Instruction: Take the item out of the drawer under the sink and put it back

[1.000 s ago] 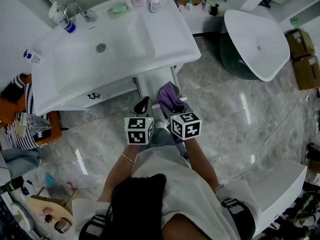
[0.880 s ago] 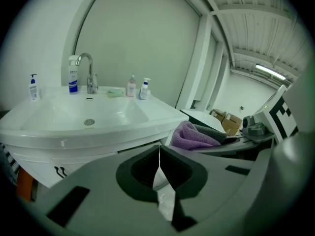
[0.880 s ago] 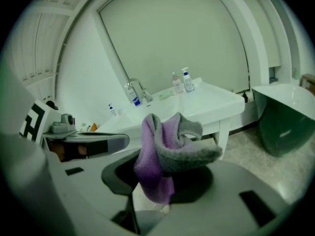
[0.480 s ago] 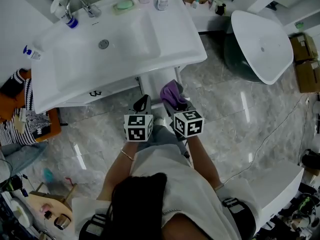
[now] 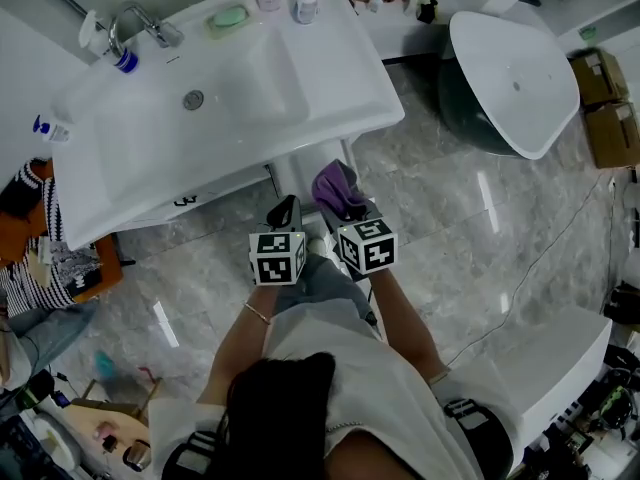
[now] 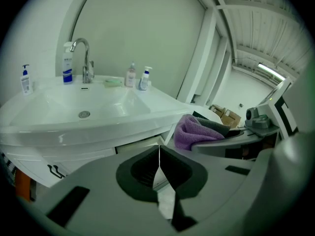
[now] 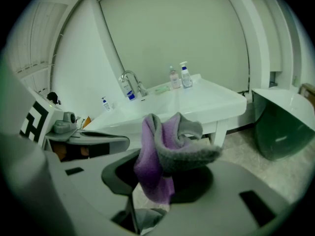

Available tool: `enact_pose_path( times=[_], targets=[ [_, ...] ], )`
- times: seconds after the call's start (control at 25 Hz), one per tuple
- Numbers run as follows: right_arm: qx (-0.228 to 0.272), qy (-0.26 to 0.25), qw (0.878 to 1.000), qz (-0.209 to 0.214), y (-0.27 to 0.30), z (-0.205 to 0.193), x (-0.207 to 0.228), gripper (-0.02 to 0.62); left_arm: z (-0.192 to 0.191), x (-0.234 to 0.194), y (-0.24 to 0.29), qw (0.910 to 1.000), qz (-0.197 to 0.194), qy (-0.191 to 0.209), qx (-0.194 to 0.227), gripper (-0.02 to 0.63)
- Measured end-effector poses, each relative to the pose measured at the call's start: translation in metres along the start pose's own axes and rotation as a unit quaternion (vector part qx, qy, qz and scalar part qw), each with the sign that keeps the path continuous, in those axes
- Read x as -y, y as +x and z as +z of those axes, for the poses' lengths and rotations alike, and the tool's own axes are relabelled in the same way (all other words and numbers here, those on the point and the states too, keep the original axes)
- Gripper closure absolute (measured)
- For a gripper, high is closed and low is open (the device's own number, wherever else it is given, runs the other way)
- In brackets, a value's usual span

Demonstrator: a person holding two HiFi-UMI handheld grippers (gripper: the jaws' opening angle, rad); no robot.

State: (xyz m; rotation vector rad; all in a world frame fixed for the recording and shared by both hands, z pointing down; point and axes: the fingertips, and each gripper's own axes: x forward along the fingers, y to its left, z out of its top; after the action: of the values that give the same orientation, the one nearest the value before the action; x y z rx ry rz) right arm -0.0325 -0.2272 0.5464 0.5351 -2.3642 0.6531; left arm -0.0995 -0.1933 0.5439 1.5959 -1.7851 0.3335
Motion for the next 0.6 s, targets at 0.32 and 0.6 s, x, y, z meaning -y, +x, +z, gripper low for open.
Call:
enact_pose_path(
  times=[0.32, 0.6],
  targets=[
    [-0.031, 0.002, 0.999, -0.005, 0.023, -0.017, 0.018, 0.443, -0.015, -0.003, 0.027, 0.9994, -0.004, -0.02, -0.029, 0.597],
    [-0.052, 0.013, 0.999, -0.004, 0.053, -0.028, 0.032, 0.443, -0.03, -0.019, 0.051, 0.9982, 0.008, -0.036, -0.047, 0.597]
  ],
)
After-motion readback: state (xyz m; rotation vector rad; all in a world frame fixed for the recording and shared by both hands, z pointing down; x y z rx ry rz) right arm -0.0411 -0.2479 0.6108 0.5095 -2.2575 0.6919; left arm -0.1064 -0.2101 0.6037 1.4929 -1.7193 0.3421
